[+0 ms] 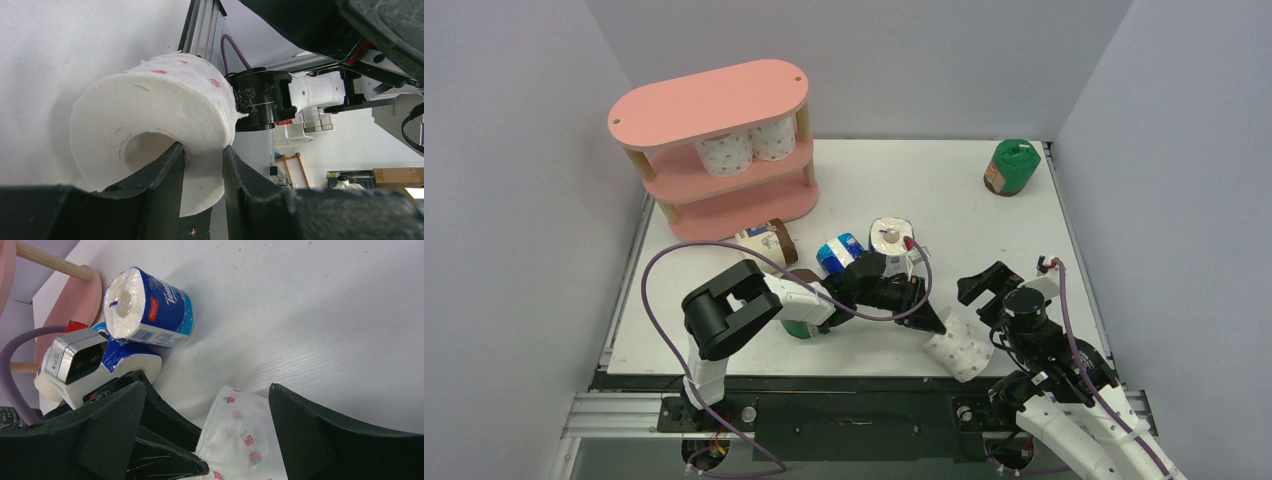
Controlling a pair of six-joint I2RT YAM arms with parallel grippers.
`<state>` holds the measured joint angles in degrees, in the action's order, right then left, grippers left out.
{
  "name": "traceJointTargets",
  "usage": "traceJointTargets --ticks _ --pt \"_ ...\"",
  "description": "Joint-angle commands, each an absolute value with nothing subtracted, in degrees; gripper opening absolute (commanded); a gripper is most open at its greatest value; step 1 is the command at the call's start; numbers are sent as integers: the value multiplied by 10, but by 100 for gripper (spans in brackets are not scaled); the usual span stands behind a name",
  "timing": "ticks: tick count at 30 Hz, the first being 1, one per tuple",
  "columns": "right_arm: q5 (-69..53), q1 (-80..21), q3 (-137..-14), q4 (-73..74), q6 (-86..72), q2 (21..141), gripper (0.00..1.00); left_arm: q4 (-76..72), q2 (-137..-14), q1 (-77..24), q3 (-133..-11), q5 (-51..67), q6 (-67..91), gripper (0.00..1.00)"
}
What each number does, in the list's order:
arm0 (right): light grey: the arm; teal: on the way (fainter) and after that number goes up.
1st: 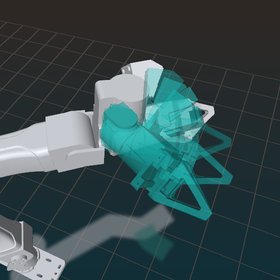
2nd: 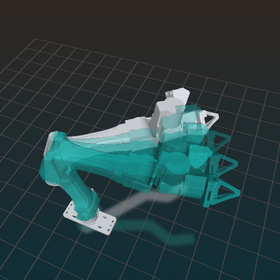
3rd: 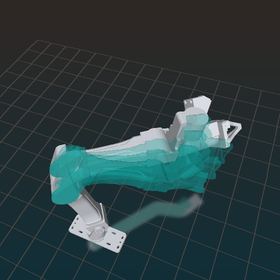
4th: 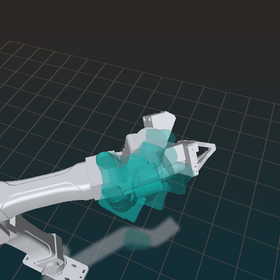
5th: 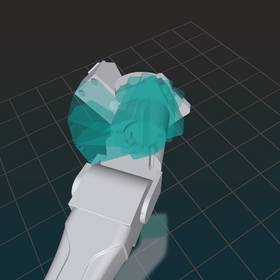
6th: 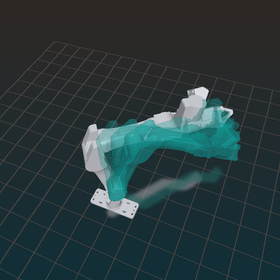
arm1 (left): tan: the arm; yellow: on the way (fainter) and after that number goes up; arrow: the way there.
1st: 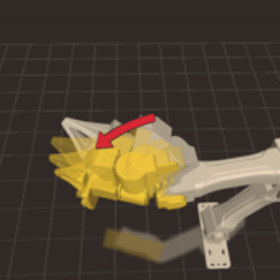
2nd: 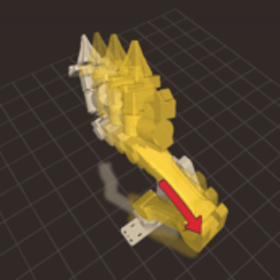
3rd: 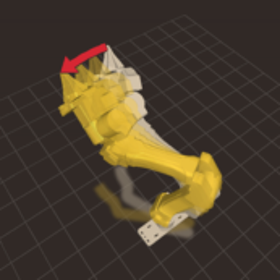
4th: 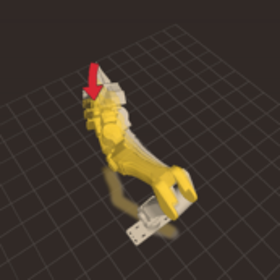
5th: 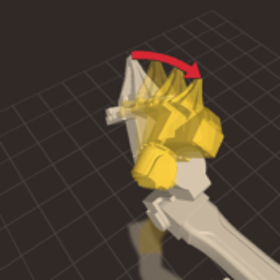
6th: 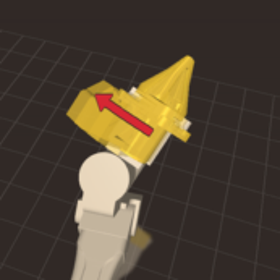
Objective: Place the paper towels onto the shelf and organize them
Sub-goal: Adjust the paper towel at the center of the board.
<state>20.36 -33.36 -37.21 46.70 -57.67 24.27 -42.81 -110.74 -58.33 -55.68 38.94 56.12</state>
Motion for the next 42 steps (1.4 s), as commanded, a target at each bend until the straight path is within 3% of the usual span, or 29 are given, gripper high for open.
traceJointTargets --ticks 1,6,10,17,22,28,35,39,42 --pt "214 -331 -371 448 -571 248 89 -487 -1100 -575 -555 412 571 10" --pt "219 -331 -379 448 -566 247 89 -443 -1033 -556 -532 407 555 9" --pt "228 -330 -389 449 -554 250 89 -251 -954 -551 -554 358 447 8" --pt "242 -331 -401 441 -531 270 89 114 -845 -560 -623 156 275 8" --pt "239 -331 -397 425 -523 280 89 276 -831 -599 -668 -25 223 8" --pt "227 -331 -384 409 -522 292 89 339 -871 -646 -693 -159 210 7" --pt "221 -332 -377 407 -521 290 89 354 -923 -686 -716 -210 216 6" --pt "220 -331 -372 407 -522 289 89 355 -928 -694 -727 -210 218 12" --pt "219 -331 -370 405 -521 290 89 356 -923 -695 -733 -206 221 23"
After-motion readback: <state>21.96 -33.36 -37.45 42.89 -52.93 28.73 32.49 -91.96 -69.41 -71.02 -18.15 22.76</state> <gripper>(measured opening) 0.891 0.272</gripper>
